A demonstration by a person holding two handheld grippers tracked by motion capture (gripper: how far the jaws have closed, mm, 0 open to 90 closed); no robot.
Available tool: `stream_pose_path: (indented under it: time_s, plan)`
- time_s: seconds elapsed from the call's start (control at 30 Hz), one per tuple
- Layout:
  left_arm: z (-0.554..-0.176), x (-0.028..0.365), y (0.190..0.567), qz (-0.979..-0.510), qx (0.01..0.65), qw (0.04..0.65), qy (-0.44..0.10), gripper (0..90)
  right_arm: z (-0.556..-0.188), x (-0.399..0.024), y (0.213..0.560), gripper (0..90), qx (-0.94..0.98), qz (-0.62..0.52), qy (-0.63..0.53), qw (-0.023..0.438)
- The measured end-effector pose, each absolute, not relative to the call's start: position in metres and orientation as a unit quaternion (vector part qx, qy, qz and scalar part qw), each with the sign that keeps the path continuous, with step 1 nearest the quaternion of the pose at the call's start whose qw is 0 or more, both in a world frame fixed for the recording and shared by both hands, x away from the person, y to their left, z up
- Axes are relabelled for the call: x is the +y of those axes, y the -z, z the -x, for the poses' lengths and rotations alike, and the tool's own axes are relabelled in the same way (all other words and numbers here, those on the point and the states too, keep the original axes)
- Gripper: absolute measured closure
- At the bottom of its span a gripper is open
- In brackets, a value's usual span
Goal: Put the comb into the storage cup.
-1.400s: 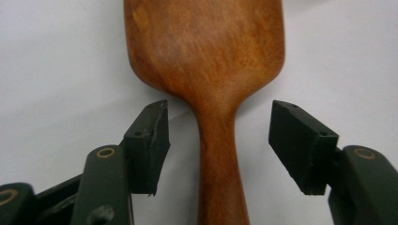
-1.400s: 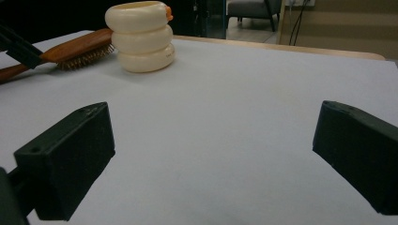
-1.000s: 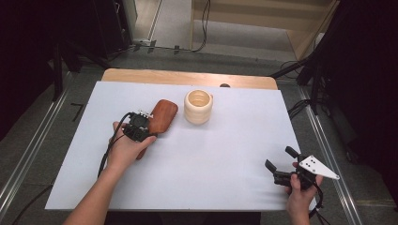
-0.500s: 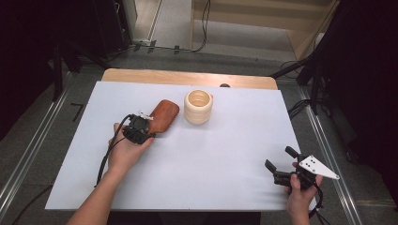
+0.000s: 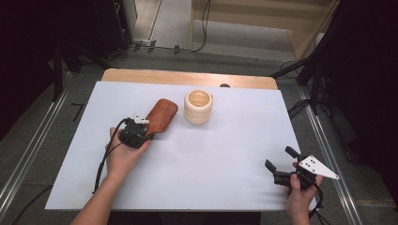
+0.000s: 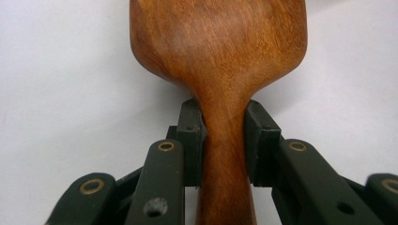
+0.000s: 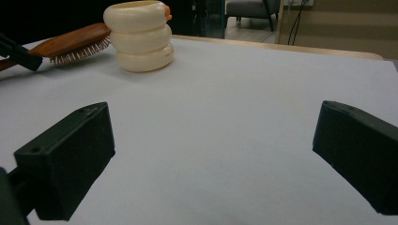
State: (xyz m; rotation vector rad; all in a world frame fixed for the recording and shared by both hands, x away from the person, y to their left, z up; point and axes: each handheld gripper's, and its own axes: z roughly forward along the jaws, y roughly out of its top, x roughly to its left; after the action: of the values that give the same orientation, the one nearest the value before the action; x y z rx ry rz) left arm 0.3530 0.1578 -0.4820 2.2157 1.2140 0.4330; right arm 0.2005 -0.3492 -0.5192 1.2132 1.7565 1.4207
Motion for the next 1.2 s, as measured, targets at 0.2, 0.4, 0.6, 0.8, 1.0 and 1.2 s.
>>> stream_pose_path:
  time_s: [0.2,0.4,0.6,0.8,1.0,1.2]
  plan:
    - [-0.342,0.161,0.476,-0.822,0.442,0.313,-0.178,72.1,-0.201,-0.349,0.519,0.0,0.657,-0.454,-0.531,0.284]
    - [-0.330,0.164,0.472,-0.807,0.443,0.346,-0.182,72.1,-0.201,-0.348,0.519,0.0,0.660,-0.452,-0.529,0.284]
    - [-0.316,0.171,0.470,-0.794,0.440,0.376,-0.185,72.1,-0.201,-0.348,0.518,0.0,0.663,-0.452,-0.526,0.280]
    - [-0.301,0.176,0.469,-0.787,0.433,0.397,-0.187,72.1,-0.201,-0.345,0.516,0.0,0.674,-0.448,-0.521,0.273]
    - [-0.287,0.182,0.471,-0.771,0.432,0.426,-0.192,72.1,-0.202,-0.341,0.513,0.0,0.690,-0.437,-0.516,0.258]
    - [-0.279,0.182,0.473,-0.765,0.429,0.447,-0.178,72.1,-0.202,-0.331,0.503,0.0,0.695,-0.427,-0.520,0.252]
